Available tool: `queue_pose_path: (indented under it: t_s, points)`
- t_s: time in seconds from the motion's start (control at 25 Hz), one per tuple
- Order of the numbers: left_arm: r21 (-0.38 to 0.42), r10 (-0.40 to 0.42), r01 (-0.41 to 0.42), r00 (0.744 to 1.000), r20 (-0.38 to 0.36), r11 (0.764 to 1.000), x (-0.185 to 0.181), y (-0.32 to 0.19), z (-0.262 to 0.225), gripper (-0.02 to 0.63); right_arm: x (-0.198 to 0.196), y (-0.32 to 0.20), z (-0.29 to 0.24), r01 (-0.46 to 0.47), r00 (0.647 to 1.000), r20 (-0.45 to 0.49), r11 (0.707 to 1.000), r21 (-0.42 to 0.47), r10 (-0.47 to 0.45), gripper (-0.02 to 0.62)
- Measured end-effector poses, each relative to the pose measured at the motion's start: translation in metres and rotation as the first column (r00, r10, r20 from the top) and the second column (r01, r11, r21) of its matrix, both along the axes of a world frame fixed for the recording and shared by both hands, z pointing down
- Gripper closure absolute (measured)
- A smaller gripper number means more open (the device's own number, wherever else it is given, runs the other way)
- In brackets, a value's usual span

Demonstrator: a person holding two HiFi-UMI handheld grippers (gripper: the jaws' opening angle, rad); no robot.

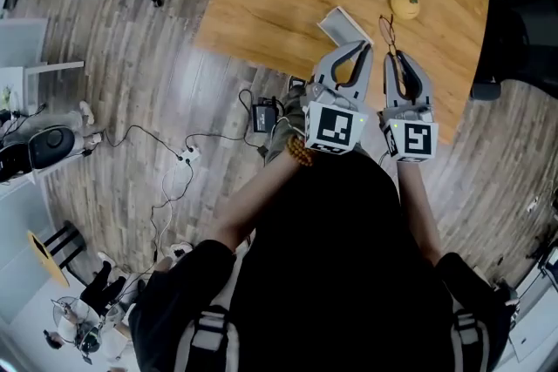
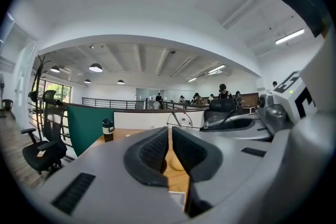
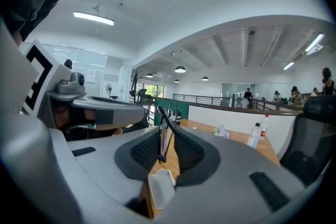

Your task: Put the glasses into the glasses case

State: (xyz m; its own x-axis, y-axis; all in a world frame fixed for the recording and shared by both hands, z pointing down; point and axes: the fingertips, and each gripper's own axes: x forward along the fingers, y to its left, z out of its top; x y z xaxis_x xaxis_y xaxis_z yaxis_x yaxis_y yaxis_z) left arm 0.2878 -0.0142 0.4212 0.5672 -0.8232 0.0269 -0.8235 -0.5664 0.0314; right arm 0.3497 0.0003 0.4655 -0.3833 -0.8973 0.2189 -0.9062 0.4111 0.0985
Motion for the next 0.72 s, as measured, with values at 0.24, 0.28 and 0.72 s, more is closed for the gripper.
queue_pose_path:
  t_s: [0.24,0.28,0.72]
  points:
    - [-0.013,-0.016,0.016,0.999,-0.03,1.0,-0.041,-0.048,0.0,0.566,-0.023,-0.028,-0.004,-0.022,0.998,-0.059,1.0,0.005,0.022,0.526]
    - [-0.019,-0.009,0.008,0.999,-0.04,1.0,-0.044,-0.055,0.0,0.566,-0.027,-0.033,-0.006,-0.029,0.997,-0.065,1.0,0.006,0.029,0.526]
    - [-0.061,0.186,-0.189,0.981,-0.056,0.98,-0.011,-0.087,0.019,0.566,-0.033,-0.071,0.022,-0.159,0.981,-0.119,0.987,-0.028,0.154,0.526]
